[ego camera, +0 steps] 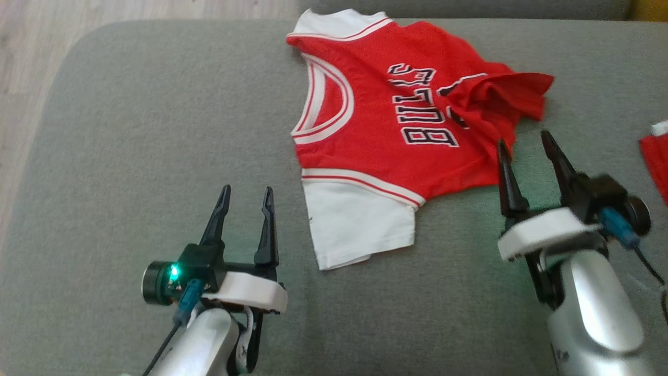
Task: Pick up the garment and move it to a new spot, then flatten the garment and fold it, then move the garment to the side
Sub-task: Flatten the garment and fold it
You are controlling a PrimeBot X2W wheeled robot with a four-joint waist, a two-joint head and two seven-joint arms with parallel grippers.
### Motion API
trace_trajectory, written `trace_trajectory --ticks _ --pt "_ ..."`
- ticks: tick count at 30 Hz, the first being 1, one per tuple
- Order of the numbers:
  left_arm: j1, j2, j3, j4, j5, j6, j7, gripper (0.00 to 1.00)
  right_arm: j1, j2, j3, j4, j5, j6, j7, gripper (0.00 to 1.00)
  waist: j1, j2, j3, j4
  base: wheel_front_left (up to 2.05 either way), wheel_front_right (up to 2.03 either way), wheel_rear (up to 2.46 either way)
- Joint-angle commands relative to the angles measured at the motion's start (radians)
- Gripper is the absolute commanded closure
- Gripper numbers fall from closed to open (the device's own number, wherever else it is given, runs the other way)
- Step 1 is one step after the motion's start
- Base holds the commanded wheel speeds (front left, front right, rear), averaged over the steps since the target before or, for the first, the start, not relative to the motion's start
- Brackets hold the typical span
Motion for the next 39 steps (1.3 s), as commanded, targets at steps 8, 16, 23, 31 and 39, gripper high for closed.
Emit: trace_trajectory --ticks 8,16,23,31,39 --pt "-0.060 -0.007 0.025 -0.017 0.008 -0.007 -0.006 0.00 -0.185 -0.012 0.027 0.147 -0.008 0.007 0.077 0.00 -0.0001 0.0000 0.060 0.076 0.00 0.00 0.00" --pt "-0.081 -0.028 0.026 -0.009 0.017 -0.019 -0.008 0.00 -0.325 -0.050 0.001 0.286 -0.004 0.007 0.088 0.00 -0.0001 0.0000 0.095 0.109 0.00 0.00 0.00" --pt "-0.086 -0.036 0.029 -0.003 0.026 -0.026 -0.008 0.00 -0.402 -0.077 0.016 0.390 -0.005 0.007 0.077 0.00 -0.0001 0.0000 0.110 0.124 0.00 0.00 0.00" --pt "-0.086 -0.042 0.040 0.000 0.037 -0.033 -0.008 0.00 -0.449 -0.087 0.031 0.470 0.019 0.007 0.054 0.09 -0.0001 0.0000 0.118 0.127 0.00 0.00 0.00" --pt "-0.085 -0.049 0.045 0.004 0.044 -0.038 -0.008 0.00 -0.476 -0.096 0.046 0.512 0.055 0.007 0.012 1.00 -0.0001 0.0000 0.115 0.122 0.00 0.00 0.00"
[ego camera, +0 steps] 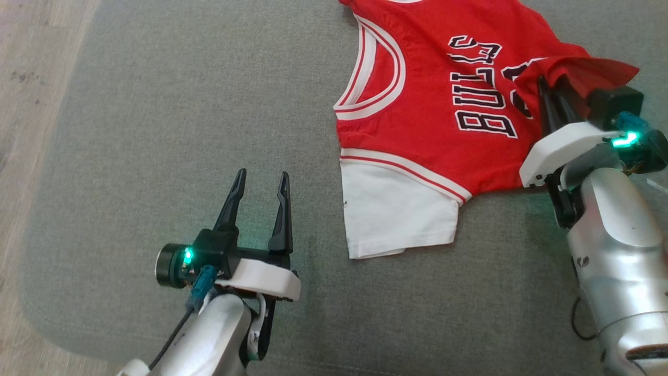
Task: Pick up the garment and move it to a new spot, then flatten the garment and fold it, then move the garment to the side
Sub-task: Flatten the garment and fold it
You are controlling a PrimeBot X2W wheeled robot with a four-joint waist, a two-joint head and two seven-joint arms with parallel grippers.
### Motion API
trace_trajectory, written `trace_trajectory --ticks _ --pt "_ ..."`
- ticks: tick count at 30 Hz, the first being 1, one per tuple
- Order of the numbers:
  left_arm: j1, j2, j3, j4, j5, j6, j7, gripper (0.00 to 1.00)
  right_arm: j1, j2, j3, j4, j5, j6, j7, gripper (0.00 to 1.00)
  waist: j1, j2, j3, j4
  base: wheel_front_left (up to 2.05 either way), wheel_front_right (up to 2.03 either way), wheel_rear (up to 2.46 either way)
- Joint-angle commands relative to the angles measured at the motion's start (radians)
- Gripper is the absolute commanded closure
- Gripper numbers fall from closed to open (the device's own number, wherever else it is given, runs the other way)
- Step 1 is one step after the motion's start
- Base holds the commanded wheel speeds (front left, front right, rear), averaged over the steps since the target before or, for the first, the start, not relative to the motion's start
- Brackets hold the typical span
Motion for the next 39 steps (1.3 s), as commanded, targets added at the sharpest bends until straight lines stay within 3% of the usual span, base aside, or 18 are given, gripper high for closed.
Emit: trace_trajectory --ticks 1,9,15,19,26,31,36,37,38,39 --pt "-0.030 0.003 0.038 -0.024 0.009 -0.002 -0.008 0.00 -0.035 -0.004 0.022 -0.020 0.009 0.007 -0.020 1.00 -0.0001 0.0000 -0.004 -0.002 0.00 0.00 0.00" --pt "-0.009 0.005 0.054 -0.015 0.010 -0.002 -0.008 0.00 0.011 -0.025 0.031 -0.024 0.017 0.007 -0.059 1.00 -0.0001 0.0000 -0.059 -0.042 0.00 0.00 0.00" --pt "0.022 0.009 0.068 -0.015 0.008 -0.002 -0.008 0.00 0.094 -0.047 0.023 -0.112 0.031 0.007 -0.023 1.00 -0.0001 0.0000 -0.127 -0.107 0.00 0.00 0.00" --pt "0.048 0.009 0.077 -0.020 0.005 -0.001 -0.008 0.00 0.177 -0.068 0.019 -0.225 0.056 0.007 0.068 1.00 -0.0001 0.0000 -0.162 -0.160 0.00 0.00 0.00" --pt "0.081 0.001 0.088 -0.026 0.005 -0.007 -0.008 0.00 0.366 -0.128 0.000 -0.492 0.087 0.007 0.328 1.00 -0.0001 0.0000 -0.202 -0.233 0.00 0.00 0.00" --pt "0.092 -0.013 0.088 -0.025 0.009 -0.014 -0.008 0.00 0.487 -0.186 -0.061 -0.679 0.056 0.007 0.512 1.00 -0.0001 0.0000 -0.215 -0.254 0.00 0.00 0.00" --pt "0.091 -0.023 0.089 -0.023 0.016 -0.021 -0.008 0.00 0.539 -0.215 -0.085 -0.801 -0.014 0.007 0.602 1.00 -0.0001 0.0000 -0.208 -0.253 0.00 0.00 0.00" --pt "0.090 -0.025 0.089 -0.022 0.018 -0.024 -0.008 0.00 0.537 -0.217 -0.089 -0.814 -0.034 0.007 0.601 0.65 -0.0001 0.0000 -0.205 -0.250 0.00 0.00 0.00" --pt "0.088 -0.026 0.090 -0.021 0.020 -0.028 -0.008 0.00 0.533 -0.219 -0.094 -0.823 -0.058 0.007 0.595 0.00 -0.0001 0.0000 -0.203 -0.247 0.00 0.00 0.00" --pt "0.087 -0.027 0.090 -0.020 0.022 -0.031 -0.008 0.00 0.529 -0.215 -0.100 -0.828 -0.079 0.007 0.589 0.00 -0.0001 0.0000 -0.201 -0.243 0.00 0.00 0.00"
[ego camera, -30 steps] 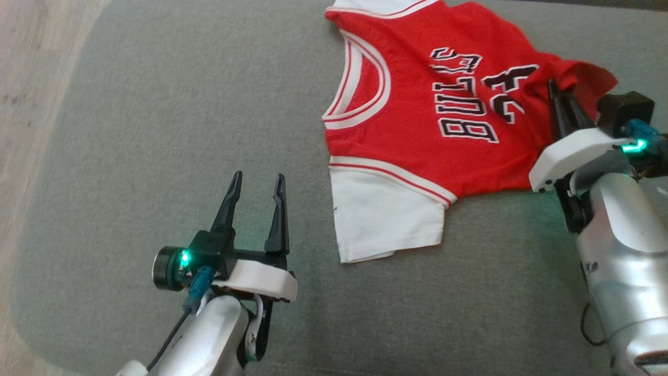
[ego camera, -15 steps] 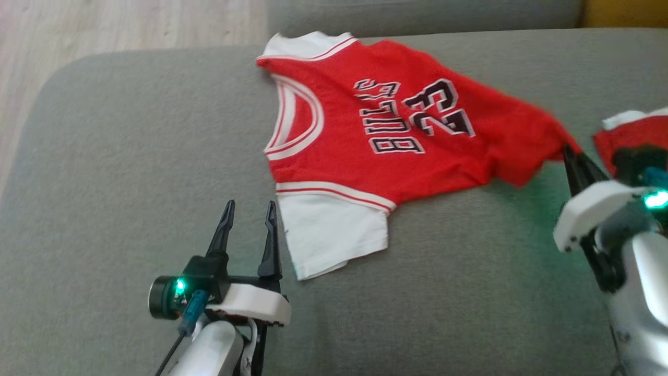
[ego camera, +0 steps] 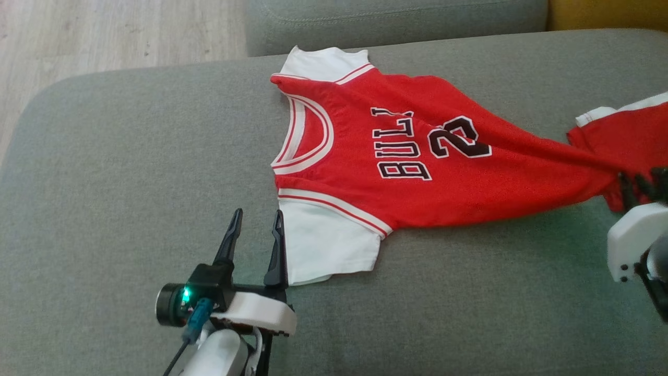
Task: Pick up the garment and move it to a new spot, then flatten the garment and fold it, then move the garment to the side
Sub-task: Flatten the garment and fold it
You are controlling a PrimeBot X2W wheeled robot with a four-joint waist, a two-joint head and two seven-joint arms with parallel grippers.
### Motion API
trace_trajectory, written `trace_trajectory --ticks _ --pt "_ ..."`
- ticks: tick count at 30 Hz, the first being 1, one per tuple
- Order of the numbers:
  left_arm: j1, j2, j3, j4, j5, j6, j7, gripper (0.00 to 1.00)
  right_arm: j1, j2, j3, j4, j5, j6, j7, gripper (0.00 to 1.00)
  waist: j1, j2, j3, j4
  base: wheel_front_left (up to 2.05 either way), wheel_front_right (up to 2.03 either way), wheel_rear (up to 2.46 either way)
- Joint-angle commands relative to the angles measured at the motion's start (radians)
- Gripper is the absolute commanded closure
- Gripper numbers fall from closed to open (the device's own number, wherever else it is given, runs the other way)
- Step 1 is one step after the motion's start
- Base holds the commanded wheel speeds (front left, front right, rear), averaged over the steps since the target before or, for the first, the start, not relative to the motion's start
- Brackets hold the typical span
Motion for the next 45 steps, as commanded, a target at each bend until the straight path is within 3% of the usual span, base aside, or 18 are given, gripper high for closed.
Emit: trace_trajectory --ticks 1,7,12,16,19,25,30,37,41,45 --pt "-0.034 -0.006 0.035 -0.025 0.012 -0.007 -0.008 0.00 -0.037 -0.021 -0.003 -0.048 -0.037 0.007 -0.023 0.00 0.0000 0.0000 0.004 0.009 0.00 0.00 0.00" --pt "-0.037 -0.008 0.045 -0.017 0.020 -0.014 -0.008 0.00 -0.072 0.024 -0.028 -0.090 -0.131 0.007 -0.121 0.00 0.0000 0.0000 0.005 0.018 0.00 0.00 0.00" --pt "-0.033 -0.009 0.053 -0.013 0.028 -0.020 -0.008 0.00 -0.083 0.107 -0.052 -0.138 -0.156 0.007 -0.300 0.00 0.0000 0.0000 -0.001 0.016 0.00 0.00 0.00" --pt "-0.027 -0.009 0.056 -0.009 0.036 -0.021 -0.008 0.00 -0.033 0.192 -0.015 -0.158 -0.114 0.007 -0.436 0.00 0.0000 0.0000 -0.010 0.008 0.00 0.00 0.00" --pt "-0.029 0.001 0.054 -0.005 0.044 -0.024 -0.008 0.00 0.037 0.238 0.073 -0.165 -0.081 0.007 -0.524 0.00 0.0000 0.0000 -0.008 -0.017 0.00 0.00 0.00" --pt "-0.104 0.029 0.012 -0.002 0.089 -0.046 0.034 0.00 0.070 0.266 0.114 -0.173 -0.047 0.007 -0.561 0.00 0.0000 0.0000 0.013 -0.056 0.00 0.00 0.00" --pt "-0.234 0.030 -0.011 0.048 0.119 -0.049 0.139 0.00 0.069 0.275 0.109 -0.171 -0.031 0.007 -0.574 0.00 0.0000 0.0000 0.056 -0.096 0.00 0.00 0.00" --pt "-0.393 0.073 -0.020 0.289 0.163 -0.022 0.305 0.00 0.054 0.278 0.129 -0.145 0.011 0.007 -0.604 0.00 0.0000 0.0000 0.112 -0.159 0.00 0.00 0.00" --pt "-0.452 0.099 -0.015 0.404 0.189 0.012 0.306 0.00 0.047 0.278 0.127 -0.127 0.031 0.007 -0.620 0.00 0.0000 0.0000 0.131 -0.180 0.00 0.00 0.00" --pt "-0.484 0.094 -0.019 0.485 0.185 0.001 0.300 0.00 0.043 0.278 0.125 -0.114 0.046 0.007 -0.631 0.00 0.0000 0.0000 0.137 -0.188 0.00 0.00 0.00"
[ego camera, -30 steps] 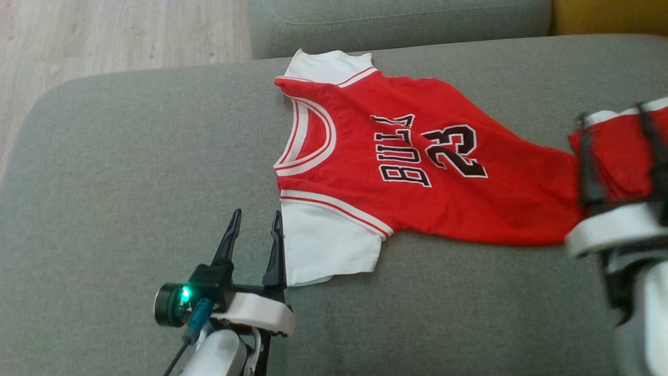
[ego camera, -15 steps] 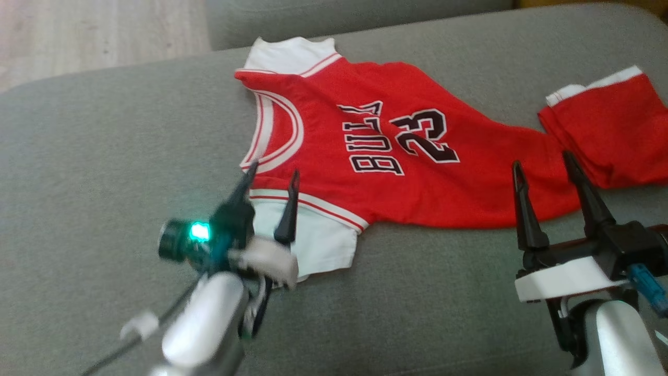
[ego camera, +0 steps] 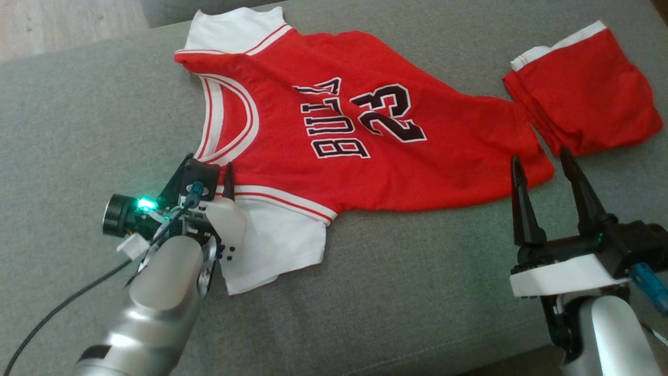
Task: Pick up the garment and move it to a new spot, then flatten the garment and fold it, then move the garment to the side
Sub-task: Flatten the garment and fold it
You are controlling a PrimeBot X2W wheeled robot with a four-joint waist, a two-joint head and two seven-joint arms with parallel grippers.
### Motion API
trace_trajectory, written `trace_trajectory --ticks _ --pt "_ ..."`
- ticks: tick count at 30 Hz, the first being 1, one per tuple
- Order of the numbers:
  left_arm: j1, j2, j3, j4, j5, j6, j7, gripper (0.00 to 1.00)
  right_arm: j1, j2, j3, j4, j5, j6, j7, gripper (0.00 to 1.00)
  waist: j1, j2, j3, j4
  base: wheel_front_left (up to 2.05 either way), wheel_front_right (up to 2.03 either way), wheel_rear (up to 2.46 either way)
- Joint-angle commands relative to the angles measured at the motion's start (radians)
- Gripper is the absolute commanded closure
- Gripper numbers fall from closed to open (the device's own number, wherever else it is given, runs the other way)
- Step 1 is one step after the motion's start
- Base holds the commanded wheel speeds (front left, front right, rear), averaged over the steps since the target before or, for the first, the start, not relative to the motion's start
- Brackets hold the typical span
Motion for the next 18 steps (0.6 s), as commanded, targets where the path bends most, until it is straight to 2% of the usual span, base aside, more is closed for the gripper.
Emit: trace_trajectory --ticks 1,5,8,9,10,11,14,18 --pt "-0.053 0.016 0.030 0.009 -0.002 -0.012 -0.003 0.00 -0.033 -0.003 0.021 -0.023 0.008 0.007 -0.015 0.00 -0.0002 0.0000 0.003 -0.004 0.00 0.00 0.00" --pt "-0.070 0.008 0.027 0.057 -0.014 -0.034 0.013 0.00 -0.036 -0.003 0.020 -0.018 0.010 0.007 -0.018 0.00 -0.0002 0.0000 0.003 -0.005 0.00 0.00 0.00" --pt "-0.082 -0.002 0.026 0.101 -0.034 -0.067 0.038 0.00 -0.040 -0.003 0.020 -0.017 0.009 0.007 -0.019 0.00 -0.0002 0.0000 0.001 -0.004 0.00 0.00 0.00" --pt "-0.086 -0.003 0.025 0.114 -0.039 -0.079 0.045 0.54 -0.041 -0.003 0.021 -0.017 0.009 0.007 -0.019 0.00 -0.0002 0.0000 0.001 -0.003 0.00 0.00 0.00" --pt "-0.091 -0.004 0.024 0.126 -0.043 -0.089 0.050 0.87 -0.043 -0.003 0.023 -0.017 0.008 0.007 -0.019 0.00 -0.0002 0.0000 0.001 -0.003 0.00 0.00 0.00" --pt "-0.095 -0.002 0.026 0.135 -0.049 -0.096 0.050 1.00 -0.044 -0.003 0.025 -0.017 0.008 0.007 -0.019 0.00 -0.0002 0.0000 0.001 -0.002 0.00 0.00 0.00" --pt "-0.115 0.014 0.038 0.162 -0.061 -0.103 0.042 1.00 -0.047 -0.003 0.029 -0.020 0.010 0.007 -0.021 0.00 -0.0002 0.0000 0.001 -0.001 0.00 0.00 0.00" --pt "-0.154 0.050 0.062 0.186 -0.073 -0.089 -0.002 1.00 -0.050 -0.003 0.031 -0.018 0.010 0.007 -0.021 0.00 -0.0002 0.0000 0.002 0.004 0.00 0.00 0.00"
